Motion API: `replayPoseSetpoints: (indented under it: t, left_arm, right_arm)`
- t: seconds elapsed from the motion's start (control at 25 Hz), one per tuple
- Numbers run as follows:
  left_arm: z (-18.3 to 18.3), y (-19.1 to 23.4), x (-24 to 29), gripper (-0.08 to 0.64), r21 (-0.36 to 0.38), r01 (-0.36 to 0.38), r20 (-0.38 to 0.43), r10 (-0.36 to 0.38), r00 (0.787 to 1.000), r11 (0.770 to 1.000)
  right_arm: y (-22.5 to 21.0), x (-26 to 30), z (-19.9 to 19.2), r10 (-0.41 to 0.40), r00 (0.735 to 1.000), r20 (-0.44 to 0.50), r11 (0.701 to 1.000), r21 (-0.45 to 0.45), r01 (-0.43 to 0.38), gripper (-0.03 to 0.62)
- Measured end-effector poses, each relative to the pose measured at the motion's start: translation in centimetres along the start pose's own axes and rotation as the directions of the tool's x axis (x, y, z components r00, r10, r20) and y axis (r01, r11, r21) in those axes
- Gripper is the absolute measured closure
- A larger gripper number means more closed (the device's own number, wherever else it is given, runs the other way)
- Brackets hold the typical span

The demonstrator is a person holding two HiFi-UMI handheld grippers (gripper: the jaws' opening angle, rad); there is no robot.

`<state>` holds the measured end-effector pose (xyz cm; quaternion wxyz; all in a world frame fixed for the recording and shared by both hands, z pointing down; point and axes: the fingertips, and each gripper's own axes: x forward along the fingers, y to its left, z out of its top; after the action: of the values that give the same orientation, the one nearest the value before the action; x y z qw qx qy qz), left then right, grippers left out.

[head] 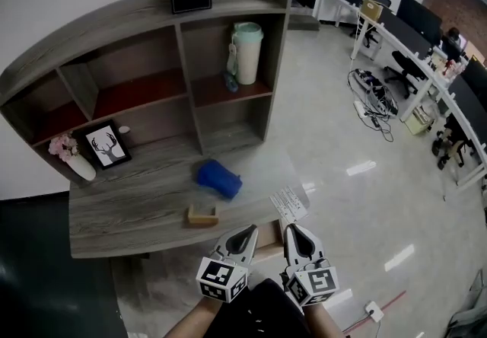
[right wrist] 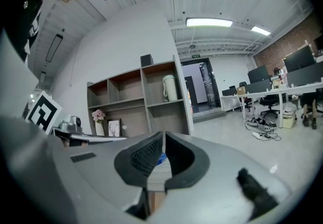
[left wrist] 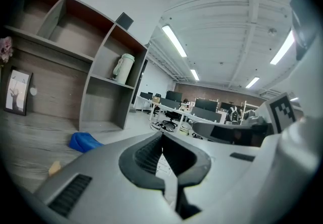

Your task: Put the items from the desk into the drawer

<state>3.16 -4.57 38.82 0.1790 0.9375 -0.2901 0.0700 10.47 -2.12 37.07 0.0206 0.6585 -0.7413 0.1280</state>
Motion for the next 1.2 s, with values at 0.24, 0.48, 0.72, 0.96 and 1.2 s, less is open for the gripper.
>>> replayPoseSetpoints:
  t: [0.24,0.48,0.72,0.96,1.2]
  left_arm:
    - [-1.2,-2.0,3.6,0.549,-0.007,0.048,-0.045,-0.048,0.998,0.999]
    - [-2.1,-3.7,6.0,0.549,0.009,0.082,-0.071,-0.081,0.994,0.997]
    - [-3.1,-4.3,7.9,0.549,0.009,0.093,-0.091,-0.092,0.992,0.996]
    - [-3.8,-4.1,9.9,0.549,0.031,0.088,-0.095,-0.085,0.992,0.996]
    - [-4.9,-4.1,11.5,0.549,0.036,0.103,-0.101,-0.099,0.990,0.994]
  right_arm:
    - [-2.5,0.4,0.1,-0.008,1.000,0.001,1.000,0.015,0.008,0.580]
    - [-4.6,0.5,-0.8,-0.004,1.000,-0.028,0.999,0.049,0.005,0.580]
    - [-6.9,0.6,-1.9,-0.013,1.000,-0.006,0.997,0.073,0.014,0.580]
    - [-9.6,1.3,-2.8,-0.037,0.999,0.003,0.996,0.084,0.036,0.580]
    - [-10.6,1.7,-4.3,-0.050,0.999,-0.007,0.991,0.121,0.051,0.580]
